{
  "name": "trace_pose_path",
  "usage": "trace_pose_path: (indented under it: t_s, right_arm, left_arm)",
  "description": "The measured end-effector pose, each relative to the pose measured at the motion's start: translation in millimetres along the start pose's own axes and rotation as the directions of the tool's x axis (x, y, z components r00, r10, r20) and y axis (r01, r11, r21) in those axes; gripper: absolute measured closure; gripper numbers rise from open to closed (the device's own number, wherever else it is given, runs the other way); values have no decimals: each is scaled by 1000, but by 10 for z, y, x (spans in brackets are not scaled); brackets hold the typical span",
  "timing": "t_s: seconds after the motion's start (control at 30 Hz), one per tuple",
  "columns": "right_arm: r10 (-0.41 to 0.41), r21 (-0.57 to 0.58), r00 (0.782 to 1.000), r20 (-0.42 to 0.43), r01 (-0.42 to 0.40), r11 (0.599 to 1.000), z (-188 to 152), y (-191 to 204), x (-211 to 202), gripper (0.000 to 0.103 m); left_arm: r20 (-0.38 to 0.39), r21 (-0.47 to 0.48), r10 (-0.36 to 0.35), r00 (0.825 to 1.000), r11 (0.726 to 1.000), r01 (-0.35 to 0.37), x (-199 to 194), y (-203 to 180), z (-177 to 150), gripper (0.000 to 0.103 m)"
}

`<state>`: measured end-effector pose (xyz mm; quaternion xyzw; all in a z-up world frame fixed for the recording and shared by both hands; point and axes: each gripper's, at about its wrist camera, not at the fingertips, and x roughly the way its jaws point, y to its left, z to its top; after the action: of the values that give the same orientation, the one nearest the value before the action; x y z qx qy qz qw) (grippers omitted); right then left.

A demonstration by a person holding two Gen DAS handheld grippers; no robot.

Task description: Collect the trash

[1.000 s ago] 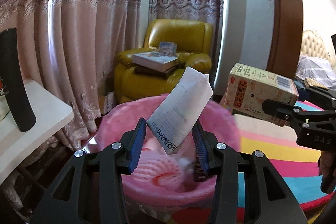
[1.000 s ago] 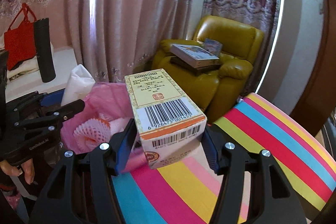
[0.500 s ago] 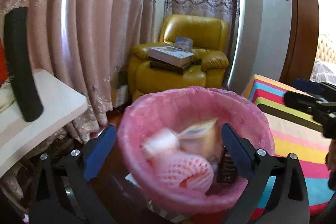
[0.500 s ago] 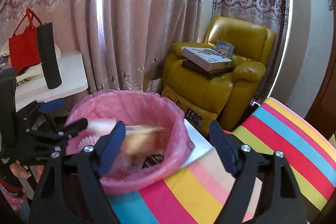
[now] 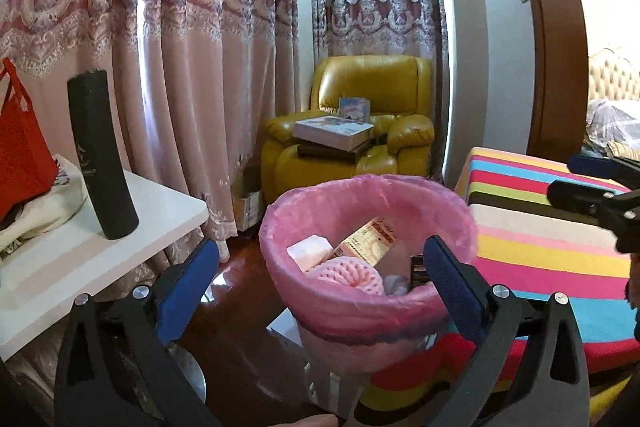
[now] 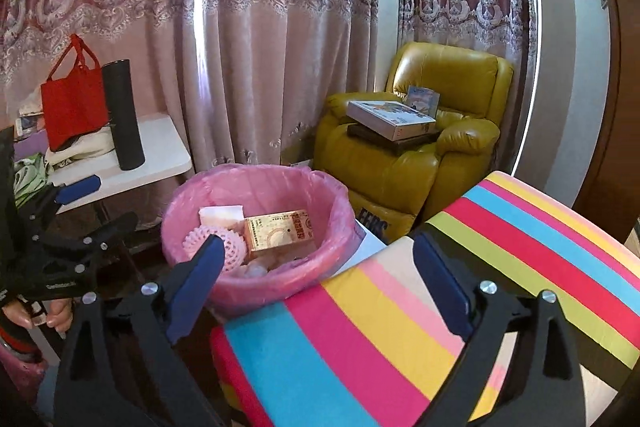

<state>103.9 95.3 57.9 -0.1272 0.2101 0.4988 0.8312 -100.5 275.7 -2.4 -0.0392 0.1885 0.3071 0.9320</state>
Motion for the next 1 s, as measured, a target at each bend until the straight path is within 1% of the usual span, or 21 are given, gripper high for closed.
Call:
trace_pose_path:
  t_s: [0.2, 0.3, 0.47, 0.8, 1.0]
  right_arm:
    - [-9, -45, 1000, 26, 10, 999, -140, 97, -211, 9]
    - [-13, -55, 1000, 28, 15, 998, -192, 124, -274, 9]
    - [-16, -62, 1000, 25, 18, 998, -210, 139, -302, 9]
    - [-21, -69, 1000, 14, 22, 997, -226, 145, -281, 9]
    - [-18, -77, 1000, 9, 19, 997, -233, 163, -274, 9]
  left_arm:
    - [-2, -12, -40, 999, 999, 40, -182, -49, -34, 7]
    - [-10, 2, -50, 999, 999, 50, -233, -108, -51, 7]
    - [-8, 20, -62, 998, 998, 63, -253, -191, -60, 7]
    - [-20, 19, -78, 997, 997, 78, -269, -201, -109, 7]
    - [-21, 16, -75, 997, 997, 75, -267, -189, -123, 7]
